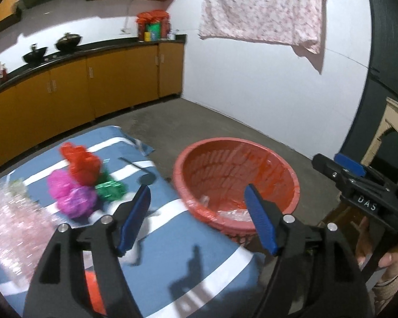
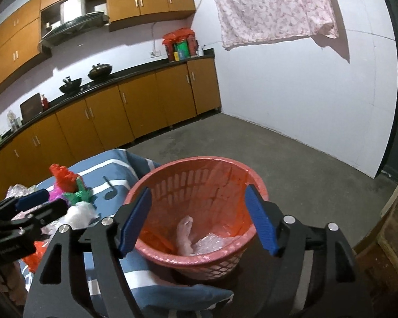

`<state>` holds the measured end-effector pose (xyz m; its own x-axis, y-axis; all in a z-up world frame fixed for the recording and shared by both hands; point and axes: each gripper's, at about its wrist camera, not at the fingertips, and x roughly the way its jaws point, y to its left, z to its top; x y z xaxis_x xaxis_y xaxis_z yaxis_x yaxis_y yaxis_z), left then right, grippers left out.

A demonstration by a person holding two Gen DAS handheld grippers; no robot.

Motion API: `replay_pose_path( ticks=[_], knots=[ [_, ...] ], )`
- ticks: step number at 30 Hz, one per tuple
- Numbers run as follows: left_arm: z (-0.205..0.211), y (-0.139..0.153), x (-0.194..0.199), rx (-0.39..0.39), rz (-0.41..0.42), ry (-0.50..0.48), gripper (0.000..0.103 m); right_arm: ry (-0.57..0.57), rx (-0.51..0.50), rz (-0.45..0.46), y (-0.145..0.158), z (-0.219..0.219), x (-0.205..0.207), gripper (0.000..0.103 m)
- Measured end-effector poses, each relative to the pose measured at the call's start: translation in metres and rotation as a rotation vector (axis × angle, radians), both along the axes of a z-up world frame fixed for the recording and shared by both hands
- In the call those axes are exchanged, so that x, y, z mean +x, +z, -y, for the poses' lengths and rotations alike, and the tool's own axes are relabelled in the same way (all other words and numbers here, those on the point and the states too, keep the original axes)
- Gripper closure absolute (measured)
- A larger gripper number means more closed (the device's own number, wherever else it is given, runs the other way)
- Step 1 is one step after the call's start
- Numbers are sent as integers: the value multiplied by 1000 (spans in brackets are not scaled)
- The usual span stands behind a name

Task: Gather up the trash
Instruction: 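Grasp the orange bag with the right gripper while the left moves back over the table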

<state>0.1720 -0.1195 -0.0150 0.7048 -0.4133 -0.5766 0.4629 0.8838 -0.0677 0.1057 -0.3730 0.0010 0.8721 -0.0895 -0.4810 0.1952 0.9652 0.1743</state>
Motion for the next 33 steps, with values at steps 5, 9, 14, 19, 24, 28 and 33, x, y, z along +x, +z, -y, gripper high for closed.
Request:
replay_pose_path(
  ticks=[5, 9, 14, 19, 24, 28, 33],
  knots=[
    [-49, 7, -22, -15, 17, 95, 27, 36, 7, 2, 3, -26, -8, 25],
    [-89, 9, -43, -1, 49, 177, 25, 81, -9, -10, 1, -53, -11, 25],
    [-138, 11, -72, 25, 88, 285, 23, 150, -20, -29, -6, -92, -10, 24],
    [-187, 1, -89, 49, 90, 398, 22, 227, -29, -58, -16, -137, -7, 24],
    [-229, -8, -97, 39, 58, 491, 22, 296, -29, -79, -24, -176, -7, 24],
    [-257, -18, -103, 36, 40, 549, 22, 365, -49, -91, -30, -210, -8, 24],
    [-281, -26, -111, 29, 26, 596, 22, 441, -81, -99, -39, -249, -3, 24]
  ],
)
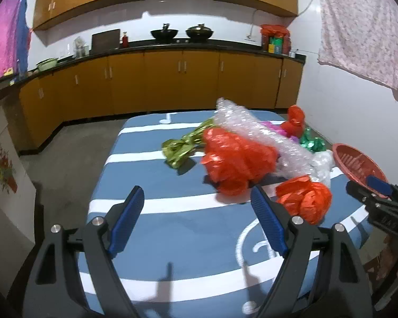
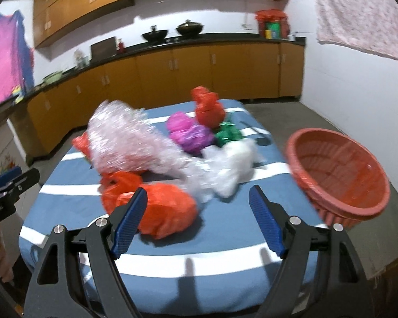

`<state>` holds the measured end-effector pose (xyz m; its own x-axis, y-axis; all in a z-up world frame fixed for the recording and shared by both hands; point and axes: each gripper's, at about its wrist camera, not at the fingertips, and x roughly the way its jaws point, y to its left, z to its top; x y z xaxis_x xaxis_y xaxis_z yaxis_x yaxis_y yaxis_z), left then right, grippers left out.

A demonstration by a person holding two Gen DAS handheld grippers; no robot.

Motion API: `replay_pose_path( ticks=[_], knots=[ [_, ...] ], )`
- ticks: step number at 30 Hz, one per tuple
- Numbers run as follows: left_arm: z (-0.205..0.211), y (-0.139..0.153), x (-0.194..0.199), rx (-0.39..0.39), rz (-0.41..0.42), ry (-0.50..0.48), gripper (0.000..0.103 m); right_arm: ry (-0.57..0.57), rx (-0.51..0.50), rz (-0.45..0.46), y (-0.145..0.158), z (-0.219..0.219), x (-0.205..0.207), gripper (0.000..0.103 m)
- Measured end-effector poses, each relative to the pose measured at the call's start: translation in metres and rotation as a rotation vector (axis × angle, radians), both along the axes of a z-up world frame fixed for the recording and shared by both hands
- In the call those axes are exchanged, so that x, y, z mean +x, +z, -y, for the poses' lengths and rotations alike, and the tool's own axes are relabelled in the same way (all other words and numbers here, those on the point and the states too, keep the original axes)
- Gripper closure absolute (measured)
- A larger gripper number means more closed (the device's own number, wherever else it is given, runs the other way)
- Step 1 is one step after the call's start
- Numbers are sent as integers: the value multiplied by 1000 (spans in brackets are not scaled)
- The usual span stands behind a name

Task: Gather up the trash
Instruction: 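Grasp the orange bag with the right gripper while the left moves back over the table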

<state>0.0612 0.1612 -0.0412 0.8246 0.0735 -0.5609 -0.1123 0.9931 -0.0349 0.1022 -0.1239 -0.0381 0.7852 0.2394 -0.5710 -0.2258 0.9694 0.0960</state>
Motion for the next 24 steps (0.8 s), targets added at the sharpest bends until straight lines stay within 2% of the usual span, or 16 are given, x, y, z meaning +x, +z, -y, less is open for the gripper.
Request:
replay_pose_path(
  ticks=[7, 11, 15, 16, 20, 24],
  knots=[
    [-21, -9, -2, -25, -23, 47, 22, 66, -74, 4, -17, -39, 9, 24],
    [-22, -13, 1, -31, -33, 53, 22, 88, -93, -9, -25, -46, 16, 19],
    [-21, -15, 4, -33, -39, 51, 22, 106, -108, -33, -33, -50, 22, 19],
    [-20, -15, 5, -34, -39, 49, 22, 110, -109, -41, -34, -51, 23, 22],
    [-17, -17, 6, -32, -42, 43, 22, 138, -96, -83, -42, -53, 26, 51],
    [-15, -17, 8, -31, -43, 37, 22, 148, -99, -76, -42, -53, 22, 67]
  ],
)
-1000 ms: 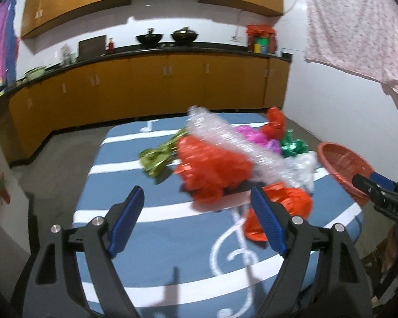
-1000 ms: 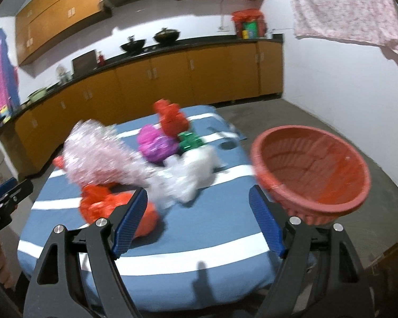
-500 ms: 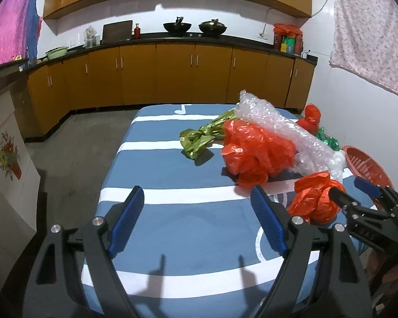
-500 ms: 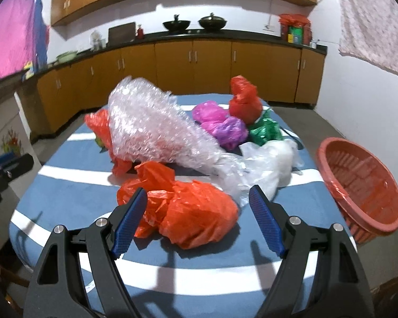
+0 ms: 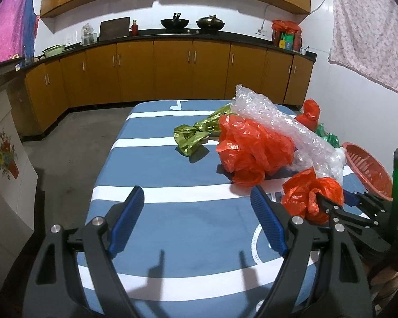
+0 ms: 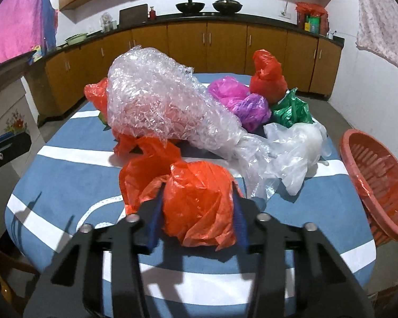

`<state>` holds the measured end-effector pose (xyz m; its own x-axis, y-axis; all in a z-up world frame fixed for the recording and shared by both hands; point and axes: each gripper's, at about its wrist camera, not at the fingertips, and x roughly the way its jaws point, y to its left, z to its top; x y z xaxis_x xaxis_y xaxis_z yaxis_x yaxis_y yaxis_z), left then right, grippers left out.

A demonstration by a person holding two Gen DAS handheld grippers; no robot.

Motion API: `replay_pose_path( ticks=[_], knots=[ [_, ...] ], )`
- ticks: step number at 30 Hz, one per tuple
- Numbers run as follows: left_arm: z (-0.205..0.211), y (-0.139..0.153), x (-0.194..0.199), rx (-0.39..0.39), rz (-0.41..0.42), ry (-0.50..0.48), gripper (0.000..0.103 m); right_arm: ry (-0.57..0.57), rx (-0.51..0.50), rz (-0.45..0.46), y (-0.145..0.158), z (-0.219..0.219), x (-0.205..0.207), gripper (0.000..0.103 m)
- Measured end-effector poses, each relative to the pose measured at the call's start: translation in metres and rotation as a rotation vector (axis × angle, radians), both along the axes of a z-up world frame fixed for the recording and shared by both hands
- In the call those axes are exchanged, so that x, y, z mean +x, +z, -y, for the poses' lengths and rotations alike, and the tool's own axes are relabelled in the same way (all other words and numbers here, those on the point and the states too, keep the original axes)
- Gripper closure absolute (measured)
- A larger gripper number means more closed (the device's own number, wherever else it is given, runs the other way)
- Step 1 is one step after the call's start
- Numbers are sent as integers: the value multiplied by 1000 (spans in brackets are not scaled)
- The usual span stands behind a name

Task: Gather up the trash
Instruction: 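Grasp the orange bag with the right gripper while the left moves back over the table, then grasp the bubble wrap roll with the left gripper while the right carries the orange bag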

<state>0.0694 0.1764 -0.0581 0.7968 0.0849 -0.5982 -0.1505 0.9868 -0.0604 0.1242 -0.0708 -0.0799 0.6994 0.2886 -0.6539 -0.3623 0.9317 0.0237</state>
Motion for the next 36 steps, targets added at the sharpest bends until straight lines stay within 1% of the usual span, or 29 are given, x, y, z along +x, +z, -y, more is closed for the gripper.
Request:
replay_pose_path(
  ticks=[2, 7, 13, 19, 23, 25, 28, 30, 31, 33, 34, 35, 36],
  knots=[
    [2, 1, 0, -5, 2, -4, 22, 0, 8, 1, 3, 2, -2, 72],
    [12, 9, 2, -27, 19, -28, 22, -9, 16, 37, 17, 14, -13, 73],
    [38, 22, 10, -53, 47, -84, 22, -44, -16, 72, 27, 38, -24, 73],
    [67, 27, 26, -78, 43, -124, 23, -151, -42, 123, 37, 72, -25, 73],
    [85, 28, 39, -97, 32, -138, 28, -216, -31, 142, 45, 93, -22, 73],
    [94, 29, 48, -108, 27, -148, 29, -240, -28, 151, 47, 102, -21, 73],
    [103, 28, 59, -108, 18, -160, 32, -268, -23, 157, 49, 114, -17, 73],
    [108, 24, 69, -101, 0, -161, 36, -281, -20, 156, 49, 121, -15, 73],
    [110, 22, 75, -98, -13, -160, 40, -284, -20, 155, 49, 123, -15, 73],
    [113, 16, 88, -97, -51, -158, 51, -291, -21, 153, 48, 128, -15, 73],
    [113, 13, 92, -101, -67, -158, 62, -295, -24, 151, 47, 130, -14, 73],
    [112, 9, 97, -115, -92, -160, 75, -297, -26, 151, 47, 132, -14, 73],
    [111, 7, 100, -128, -107, -161, 82, -300, -28, 149, 46, 134, -14, 73]
  ],
)
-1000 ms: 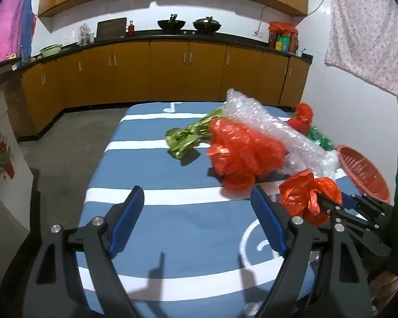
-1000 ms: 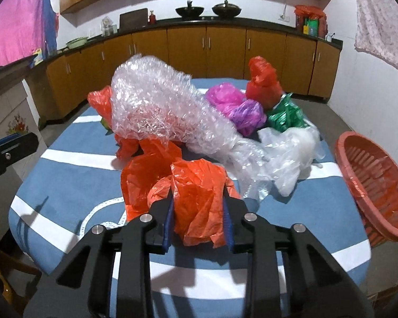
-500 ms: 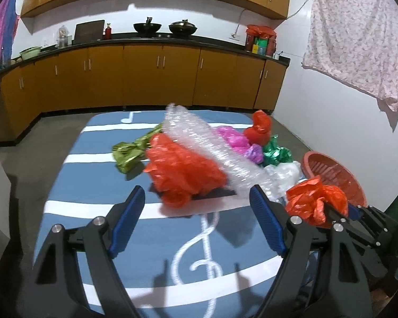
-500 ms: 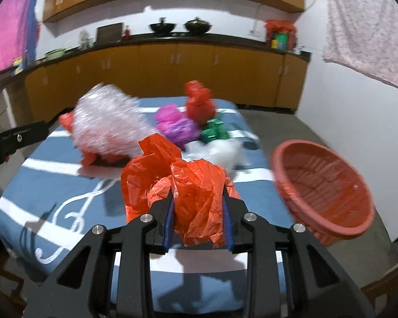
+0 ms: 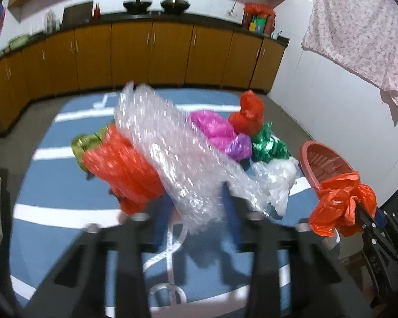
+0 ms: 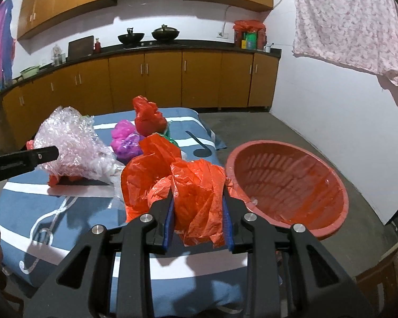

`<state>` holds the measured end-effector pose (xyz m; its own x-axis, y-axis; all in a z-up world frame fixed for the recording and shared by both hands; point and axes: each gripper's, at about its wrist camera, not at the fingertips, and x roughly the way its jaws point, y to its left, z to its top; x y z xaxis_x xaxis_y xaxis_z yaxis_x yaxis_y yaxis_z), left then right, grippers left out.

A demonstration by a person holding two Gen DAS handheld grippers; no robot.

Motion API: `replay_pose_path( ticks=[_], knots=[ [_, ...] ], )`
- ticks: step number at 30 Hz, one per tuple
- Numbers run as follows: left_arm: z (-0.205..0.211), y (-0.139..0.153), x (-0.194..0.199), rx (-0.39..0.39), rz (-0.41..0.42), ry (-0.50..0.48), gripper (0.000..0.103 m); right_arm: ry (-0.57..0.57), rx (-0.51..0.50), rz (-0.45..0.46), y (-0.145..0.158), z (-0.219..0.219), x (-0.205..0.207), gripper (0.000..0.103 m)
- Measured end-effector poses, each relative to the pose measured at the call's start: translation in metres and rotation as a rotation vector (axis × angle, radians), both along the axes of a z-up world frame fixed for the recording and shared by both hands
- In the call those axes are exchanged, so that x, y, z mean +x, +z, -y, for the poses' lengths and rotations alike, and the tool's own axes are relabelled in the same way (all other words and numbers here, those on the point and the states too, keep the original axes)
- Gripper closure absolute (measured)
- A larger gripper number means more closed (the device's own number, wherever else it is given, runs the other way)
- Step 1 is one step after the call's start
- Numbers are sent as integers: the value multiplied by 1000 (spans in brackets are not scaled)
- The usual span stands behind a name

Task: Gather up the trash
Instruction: 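Grasp the bubble wrap roll with the left gripper while the right carries the orange bag, then drop the bubble wrap and orange bag into the basket by opening both grippers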

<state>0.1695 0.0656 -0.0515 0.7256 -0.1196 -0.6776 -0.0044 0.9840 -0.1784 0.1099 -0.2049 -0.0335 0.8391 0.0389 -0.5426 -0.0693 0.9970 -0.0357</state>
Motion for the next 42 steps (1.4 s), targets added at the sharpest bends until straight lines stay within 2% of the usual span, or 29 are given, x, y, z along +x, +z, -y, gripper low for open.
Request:
replay_pose_path(
  ticks=[1, 5, 12, 24, 33, 42],
  knots=[
    [-2, -2, 1, -9, -10, -1, 90, -5, -1, -2, -1, 3, 0, 73],
    [-3, 0, -5, 8, 20, -16, 95, -20, 5, -2, -2, 7, 0, 73],
    [4, 27, -19, 59, 109, -54, 96, -33, 22, 25, 7, 15, -1, 73],
    [29, 70, -27, 35, 218, -130, 97, -102, 55, 52, 16, 49, 3, 73],
    [79, 98, -28, 9, 292, -245, 97, -182, 75, 72, 20, 83, 7, 73],
    [158, 95, -16, -11, 295, -411, 97, -303, 99, 81, 26, 135, 10, 73]
  ],
)
